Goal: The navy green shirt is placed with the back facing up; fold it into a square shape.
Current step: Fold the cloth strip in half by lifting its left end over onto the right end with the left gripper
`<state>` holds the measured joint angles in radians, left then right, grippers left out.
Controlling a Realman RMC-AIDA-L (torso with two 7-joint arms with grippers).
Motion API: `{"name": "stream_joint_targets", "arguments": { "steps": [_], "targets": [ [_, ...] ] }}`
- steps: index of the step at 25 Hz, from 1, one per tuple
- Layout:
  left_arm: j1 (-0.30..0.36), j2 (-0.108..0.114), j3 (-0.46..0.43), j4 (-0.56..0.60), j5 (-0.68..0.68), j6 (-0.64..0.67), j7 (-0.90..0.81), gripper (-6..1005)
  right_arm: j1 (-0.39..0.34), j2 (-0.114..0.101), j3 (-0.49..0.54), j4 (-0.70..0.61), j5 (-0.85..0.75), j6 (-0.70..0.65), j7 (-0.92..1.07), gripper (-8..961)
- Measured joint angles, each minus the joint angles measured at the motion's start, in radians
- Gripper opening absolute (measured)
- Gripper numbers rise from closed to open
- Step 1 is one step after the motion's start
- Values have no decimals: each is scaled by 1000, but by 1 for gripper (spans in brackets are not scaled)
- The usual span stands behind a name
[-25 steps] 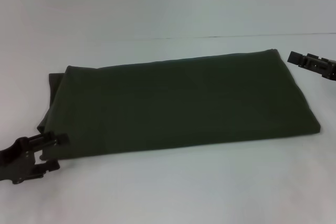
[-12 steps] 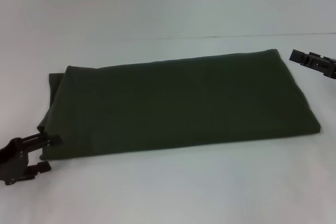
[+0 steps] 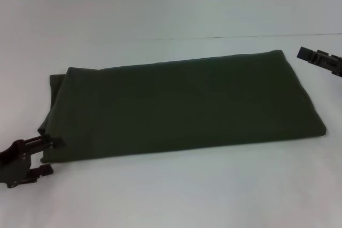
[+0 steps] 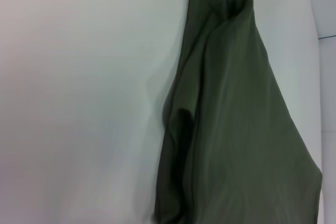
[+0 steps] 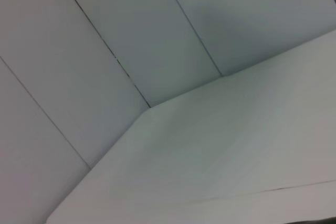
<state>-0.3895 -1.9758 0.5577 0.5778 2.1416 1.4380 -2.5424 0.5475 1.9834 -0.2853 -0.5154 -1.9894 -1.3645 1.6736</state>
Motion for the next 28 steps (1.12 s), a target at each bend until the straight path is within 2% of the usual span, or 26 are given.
{"name": "stream_joint_targets", "arguments": {
  "steps": [13, 28],
  "targets": [
    [-10, -3, 6, -9, 7, -31, -8, 919, -6, 0, 0, 5, 2, 20, 0, 909],
    [-43, 14, 9, -21, 9, -77, -3, 919, -8, 0, 0, 6, 12, 19, 2, 908]
  ]
}}
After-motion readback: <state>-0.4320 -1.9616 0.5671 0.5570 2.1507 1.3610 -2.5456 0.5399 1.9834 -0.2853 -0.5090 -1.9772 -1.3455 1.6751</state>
